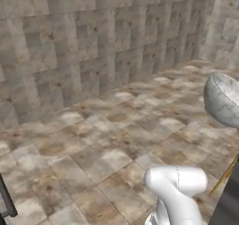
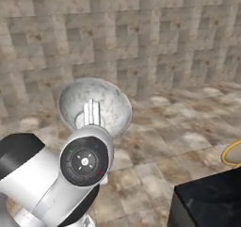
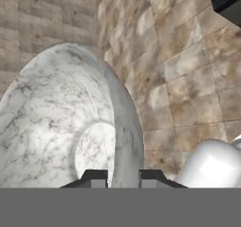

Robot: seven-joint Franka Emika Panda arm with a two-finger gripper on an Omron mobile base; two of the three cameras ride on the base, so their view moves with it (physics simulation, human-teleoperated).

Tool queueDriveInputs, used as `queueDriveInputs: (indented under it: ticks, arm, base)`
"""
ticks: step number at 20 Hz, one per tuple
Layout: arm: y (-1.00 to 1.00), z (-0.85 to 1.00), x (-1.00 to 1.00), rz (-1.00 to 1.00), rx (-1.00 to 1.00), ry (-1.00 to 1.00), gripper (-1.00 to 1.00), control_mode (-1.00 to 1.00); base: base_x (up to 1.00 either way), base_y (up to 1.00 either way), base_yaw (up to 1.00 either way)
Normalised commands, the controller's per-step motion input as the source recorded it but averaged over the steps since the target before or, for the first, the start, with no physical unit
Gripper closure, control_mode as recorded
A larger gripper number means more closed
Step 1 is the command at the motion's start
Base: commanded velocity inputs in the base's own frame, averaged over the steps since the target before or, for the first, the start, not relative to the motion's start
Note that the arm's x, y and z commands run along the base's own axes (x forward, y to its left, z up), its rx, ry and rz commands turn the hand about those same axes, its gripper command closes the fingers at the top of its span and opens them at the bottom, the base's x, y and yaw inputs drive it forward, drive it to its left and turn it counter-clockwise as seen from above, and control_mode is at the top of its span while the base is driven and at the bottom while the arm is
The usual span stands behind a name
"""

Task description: Pick up the bowls from the cabinet and place each bowl in front of a stool on the dining counter.

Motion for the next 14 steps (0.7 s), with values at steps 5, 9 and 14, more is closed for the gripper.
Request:
queueDriveInputs:
  ticks: [5,9,14]
  arm:
    - [0.0,0.0,0.0,0.0,0.0,0.0,1.0,1.0]
    - [0.0,0.0,0.0,0.0,0.0,0.0,1.0,1.0]
    - [0.0,0.0,0.0,0.0,0.0,0.0,1.0,1.0]
  base:
    - [0.98,0.0,-0.7]
    - [0.89,0.0,-0.74]
    - [0.75,0.0,-0.78]
